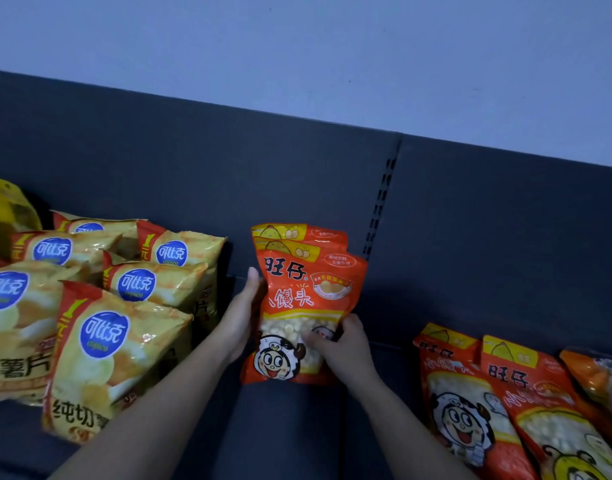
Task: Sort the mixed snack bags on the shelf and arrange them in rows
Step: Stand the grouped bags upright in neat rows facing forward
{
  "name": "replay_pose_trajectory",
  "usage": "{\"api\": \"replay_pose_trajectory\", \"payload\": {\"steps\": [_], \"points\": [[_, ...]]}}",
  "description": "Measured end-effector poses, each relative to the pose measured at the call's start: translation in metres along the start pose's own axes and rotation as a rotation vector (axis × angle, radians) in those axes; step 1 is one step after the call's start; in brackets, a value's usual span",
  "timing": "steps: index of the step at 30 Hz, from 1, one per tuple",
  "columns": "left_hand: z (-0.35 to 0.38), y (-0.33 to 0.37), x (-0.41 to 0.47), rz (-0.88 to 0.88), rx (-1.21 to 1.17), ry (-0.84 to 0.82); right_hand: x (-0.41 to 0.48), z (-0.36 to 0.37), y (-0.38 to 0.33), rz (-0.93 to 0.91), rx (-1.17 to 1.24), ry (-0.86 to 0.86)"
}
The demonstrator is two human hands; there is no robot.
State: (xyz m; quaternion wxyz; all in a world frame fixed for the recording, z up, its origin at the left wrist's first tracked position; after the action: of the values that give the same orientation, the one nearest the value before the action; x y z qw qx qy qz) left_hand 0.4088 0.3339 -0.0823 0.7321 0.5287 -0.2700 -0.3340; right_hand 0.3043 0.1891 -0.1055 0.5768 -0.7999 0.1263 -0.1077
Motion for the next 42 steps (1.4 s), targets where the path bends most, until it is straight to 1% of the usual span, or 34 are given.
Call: {"api": "replay_pose_trajectory", "payload": {"steps": [2, 3, 5, 7, 9, 12, 14, 16, 18, 20, 22, 25, 28, 30, 35, 38, 40, 42], "points": [[-0.002, -0.005, -0.004, -0.015, 0.074, -0.125, 0.000, -0.001, -0.001, -0.023, -0.075, 0.041], [-0.005, -0.010, -0.005, -0.042, 0.133, -0.150, -0.001, 0.000, -0.001, -0.044, -0.089, 0.044], [-0.006, -0.017, -0.005, -0.073, 0.277, -0.145, -0.003, 0.002, 0.000, -0.086, -0.074, 0.038], [-0.005, -0.022, -0.006, -0.054, 0.336, -0.122, -0.004, 0.003, 0.003, -0.084, -0.044, 0.026], [-0.007, -0.023, -0.006, -0.046, 0.324, -0.055, -0.004, 0.000, 0.006, -0.036, 0.014, -0.028], [-0.011, -0.025, -0.005, -0.052, 0.325, 0.016, -0.002, -0.004, 0.008, 0.062, 0.240, -0.233], [-0.009, -0.025, -0.005, -0.064, 0.320, 0.018, 0.001, -0.010, 0.008, 0.124, 0.292, -0.250], [-0.009, -0.023, -0.006, -0.067, 0.244, 0.035, 0.009, -0.016, 0.010, 0.179, 0.239, -0.207], [-0.014, -0.020, -0.008, -0.032, 0.118, 0.073, 0.017, -0.019, 0.010, 0.186, 0.149, -0.194], [-0.019, -0.017, -0.009, 0.020, -0.016, 0.118, 0.020, -0.018, 0.007, 0.169, 0.060, -0.238], [-0.021, -0.015, -0.009, 0.045, -0.083, 0.143, 0.023, -0.015, 0.002, 0.150, 0.008, -0.265], [-0.018, -0.012, -0.008, 0.015, 0.004, 0.107, 0.027, -0.014, 0.003, 0.139, -0.027, -0.251], [-0.018, -0.013, -0.008, 0.010, 0.058, 0.106, 0.033, -0.019, 0.010, 0.148, -0.189, -0.147], [-0.018, -0.013, -0.006, 0.022, 0.075, 0.112, 0.034, -0.022, 0.013, 0.132, -0.266, -0.109], [-0.013, -0.011, 0.000, 0.014, 0.159, 0.086, 0.035, -0.023, 0.017, 0.178, -0.199, -0.057], [-0.008, -0.018, 0.003, -0.015, 0.178, 0.067, 0.036, -0.022, 0.024, 0.216, -0.119, -0.018], [-0.003, -0.027, 0.005, -0.037, 0.167, 0.070, 0.035, -0.022, 0.026, 0.233, -0.076, -0.050], [-0.001, -0.034, 0.006, -0.053, 0.191, 0.081, 0.030, -0.022, 0.021, 0.244, 0.008, -0.124]]}}
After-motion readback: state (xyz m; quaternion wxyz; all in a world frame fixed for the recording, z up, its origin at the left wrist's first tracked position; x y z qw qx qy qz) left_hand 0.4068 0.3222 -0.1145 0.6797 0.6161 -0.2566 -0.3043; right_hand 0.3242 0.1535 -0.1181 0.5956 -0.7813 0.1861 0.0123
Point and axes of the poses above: each hand's wrist, its own x-axis towards the middle knuckle, its own z-axis out of the palm, y = z × x, the point moved 3 cm from there along x, towards the middle knuckle, and after that the axes turned 15 degrees about -y, right-handed, at the moved point
